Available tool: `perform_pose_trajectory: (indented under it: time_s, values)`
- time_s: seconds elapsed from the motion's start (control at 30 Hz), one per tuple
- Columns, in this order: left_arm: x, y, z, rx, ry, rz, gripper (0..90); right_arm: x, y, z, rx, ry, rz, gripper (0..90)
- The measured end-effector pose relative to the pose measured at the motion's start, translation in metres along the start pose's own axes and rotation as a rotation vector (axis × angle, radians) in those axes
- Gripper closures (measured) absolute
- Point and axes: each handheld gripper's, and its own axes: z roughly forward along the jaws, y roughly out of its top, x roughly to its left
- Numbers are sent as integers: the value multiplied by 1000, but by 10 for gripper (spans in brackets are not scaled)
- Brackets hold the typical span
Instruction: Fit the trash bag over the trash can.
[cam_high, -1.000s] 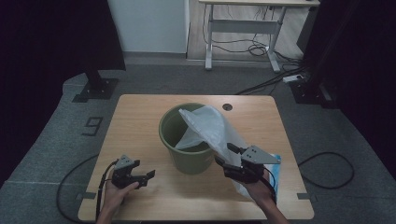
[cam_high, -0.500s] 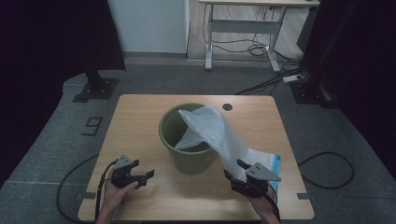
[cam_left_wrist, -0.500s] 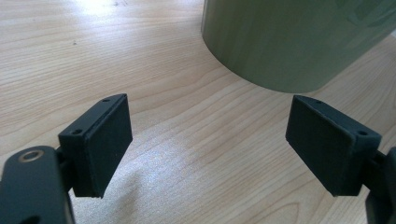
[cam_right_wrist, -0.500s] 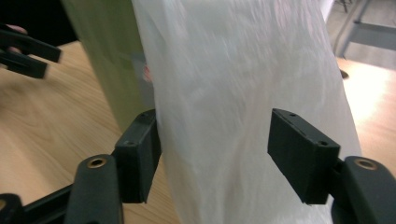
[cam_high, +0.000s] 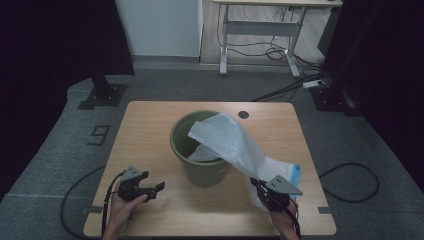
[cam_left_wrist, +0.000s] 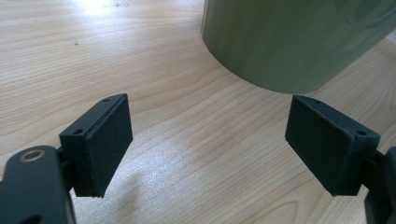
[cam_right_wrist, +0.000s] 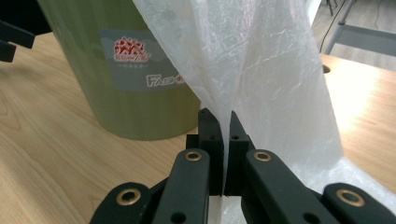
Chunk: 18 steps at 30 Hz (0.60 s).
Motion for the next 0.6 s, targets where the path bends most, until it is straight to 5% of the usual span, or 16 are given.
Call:
perform_pose_trajectory:
  time_s: [0.2, 0.6]
  values:
    - [0, 0, 1, -1, 1, -2, 148, -3, 8, -6, -31, -24, -10, 887]
    - [-2, 2, -2, -11, 3, -3, 149, -16, 63, -21, -168, -70, -33, 887]
